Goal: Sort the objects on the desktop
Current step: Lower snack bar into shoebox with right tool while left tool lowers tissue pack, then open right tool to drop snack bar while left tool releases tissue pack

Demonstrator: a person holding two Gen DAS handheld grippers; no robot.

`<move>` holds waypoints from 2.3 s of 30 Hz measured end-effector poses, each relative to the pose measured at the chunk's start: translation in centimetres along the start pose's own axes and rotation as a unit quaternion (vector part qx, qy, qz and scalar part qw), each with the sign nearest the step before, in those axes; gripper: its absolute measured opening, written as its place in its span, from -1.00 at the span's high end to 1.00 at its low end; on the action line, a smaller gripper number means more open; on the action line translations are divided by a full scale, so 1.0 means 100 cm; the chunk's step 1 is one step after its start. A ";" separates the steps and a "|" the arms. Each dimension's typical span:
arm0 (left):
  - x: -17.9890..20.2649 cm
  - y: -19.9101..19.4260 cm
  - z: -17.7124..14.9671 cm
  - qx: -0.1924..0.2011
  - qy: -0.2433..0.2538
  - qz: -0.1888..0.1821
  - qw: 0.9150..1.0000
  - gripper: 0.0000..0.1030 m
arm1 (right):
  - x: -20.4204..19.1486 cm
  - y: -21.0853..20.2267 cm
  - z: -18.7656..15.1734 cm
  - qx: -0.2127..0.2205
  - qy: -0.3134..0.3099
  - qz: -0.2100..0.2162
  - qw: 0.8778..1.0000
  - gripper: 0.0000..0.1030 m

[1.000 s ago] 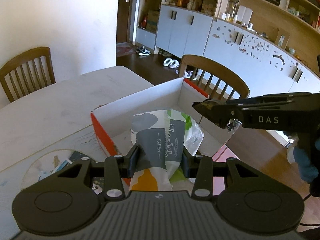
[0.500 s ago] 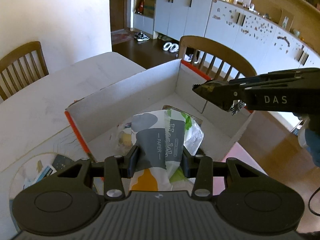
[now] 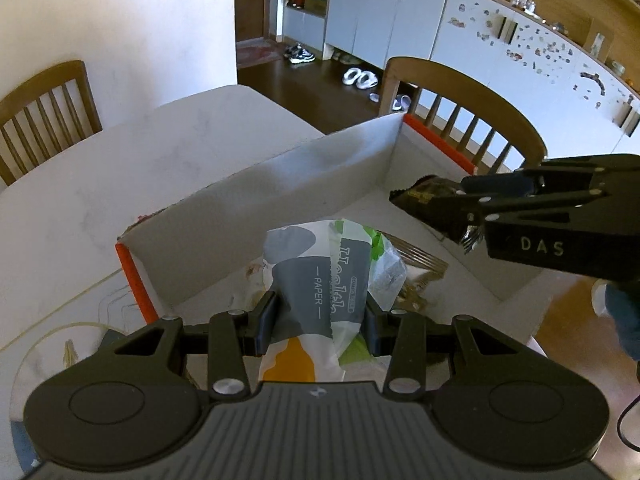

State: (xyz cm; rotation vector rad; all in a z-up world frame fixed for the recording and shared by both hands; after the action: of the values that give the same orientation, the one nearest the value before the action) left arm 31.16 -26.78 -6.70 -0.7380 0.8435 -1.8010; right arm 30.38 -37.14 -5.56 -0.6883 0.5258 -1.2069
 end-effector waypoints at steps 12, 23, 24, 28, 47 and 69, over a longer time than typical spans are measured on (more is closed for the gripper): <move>-0.003 0.028 0.009 -0.026 0.015 0.015 0.999 0.20 | 0.009 0.047 -0.006 -0.038 -0.015 -0.013 0.999 0.34; 0.001 0.040 0.012 -0.041 0.021 0.007 0.999 0.17 | 0.008 0.066 -0.011 -0.065 -0.034 -0.014 0.997 0.33; 0.000 0.042 0.012 -0.044 0.019 0.005 0.999 0.15 | 0.007 0.067 -0.011 -0.067 -0.037 -0.015 0.997 0.31; 0.000 0.045 0.014 -0.048 0.014 -0.001 0.999 0.06 | 0.008 0.068 -0.012 -0.074 -0.032 -0.013 0.997 0.28; 0.010 0.021 0.013 -0.018 -0.008 -0.020 1.000 -0.73 | 0.009 0.041 -0.006 -0.053 -0.023 -0.006 0.998 -0.25; -0.001 -0.035 -0.011 0.040 -0.054 -0.025 0.997 -0.73 | -0.003 -0.019 -0.005 -0.010 0.001 0.025 1.000 -0.36</move>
State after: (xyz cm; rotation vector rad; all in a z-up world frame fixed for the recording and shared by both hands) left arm 28.56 -25.49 -4.50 -0.8040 0.6830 -1.8107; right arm 28.65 -37.36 -4.54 -0.6881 0.5544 -1.1574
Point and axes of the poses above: each gripper's, at about its wrist camera, not at the fingertips, and y roughly the way its jaws point, x to its right, z to its top, the point moved 6 cm from there along y, roughly the way its jaws point, and after that the axes turned 3 degrees about -y, right-handed, at the moved point
